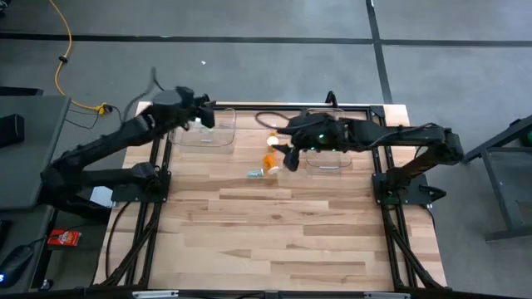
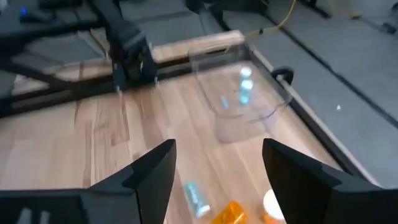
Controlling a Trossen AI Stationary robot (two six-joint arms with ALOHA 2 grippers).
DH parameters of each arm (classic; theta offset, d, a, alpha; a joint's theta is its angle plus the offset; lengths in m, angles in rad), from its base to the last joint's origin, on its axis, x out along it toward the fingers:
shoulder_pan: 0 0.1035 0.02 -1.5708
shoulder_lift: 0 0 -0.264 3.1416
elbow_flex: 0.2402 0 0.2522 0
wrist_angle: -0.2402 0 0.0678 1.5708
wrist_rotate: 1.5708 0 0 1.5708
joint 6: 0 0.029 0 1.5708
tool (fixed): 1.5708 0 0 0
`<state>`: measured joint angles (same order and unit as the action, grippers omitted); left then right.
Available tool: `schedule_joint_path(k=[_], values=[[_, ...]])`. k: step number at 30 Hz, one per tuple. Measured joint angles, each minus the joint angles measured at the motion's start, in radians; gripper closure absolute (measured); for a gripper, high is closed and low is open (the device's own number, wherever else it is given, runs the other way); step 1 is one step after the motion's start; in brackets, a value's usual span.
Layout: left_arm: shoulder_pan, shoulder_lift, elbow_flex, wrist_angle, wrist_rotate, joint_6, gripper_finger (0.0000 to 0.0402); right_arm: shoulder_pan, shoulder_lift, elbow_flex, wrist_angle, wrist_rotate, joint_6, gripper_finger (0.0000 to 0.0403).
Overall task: Pick and place medicine bottles into bin by pill shape (circle, oval)
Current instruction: Put the blue capsule bottle into the right transparent bin
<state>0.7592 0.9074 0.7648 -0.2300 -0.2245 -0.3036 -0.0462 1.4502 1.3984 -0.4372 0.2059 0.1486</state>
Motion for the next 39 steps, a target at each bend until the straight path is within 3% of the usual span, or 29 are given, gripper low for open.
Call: schedule_joint_path(k=[4, 8, 12, 17, 27, 29, 35, 39], values=[[-0.096, -0.088, 0.04, 0.133, 0.11, -0.016, 0.0215, 0.0, -0.092, -0.078, 0.007, 0.004, 0.013, 0.0169], [-0.259, -0.131, 0.018, 0.315, 0.169, -0.028, 0.0216, 0.002, -0.203, -0.254, 0.134, 0.004, 0.093, 0.0169], [-0.455, -0.136, -0.048, 0.484, 0.154, -0.023, 0.0216, 0.024, -0.309, -0.448, 0.37, 0.005, 0.157, 0.0169], [-0.636, -0.114, -0.165, 0.664, 0.052, -0.002, 0.0216, 0.036, -0.369, -0.6, 0.644, 0.004, 0.192, 0.0169], [-0.685, -0.117, -0.182, 0.704, 0.02, 0.071, 0.0216, 0.035, -0.369, -0.627, 0.703, 0.002, 0.188, 0.0169], [-0.684, -0.117, -0.182, 0.703, 0.021, 0.071, 0.0216, 0.032, -0.362, -0.595, 0.605, 0.004, 0.214, 0.0169], [-0.684, -0.117, -0.182, 0.702, 0.02, 0.071, 0.0216, -0.009, -0.205, -0.3, 0.015, 0.004, 0.149, 0.0169], [-0.684, -0.117, -0.182, 0.698, 0.014, 0.071, 0.0216, -0.054, -0.052, -0.157, -0.148, -0.044, -0.003, 0.0169]])
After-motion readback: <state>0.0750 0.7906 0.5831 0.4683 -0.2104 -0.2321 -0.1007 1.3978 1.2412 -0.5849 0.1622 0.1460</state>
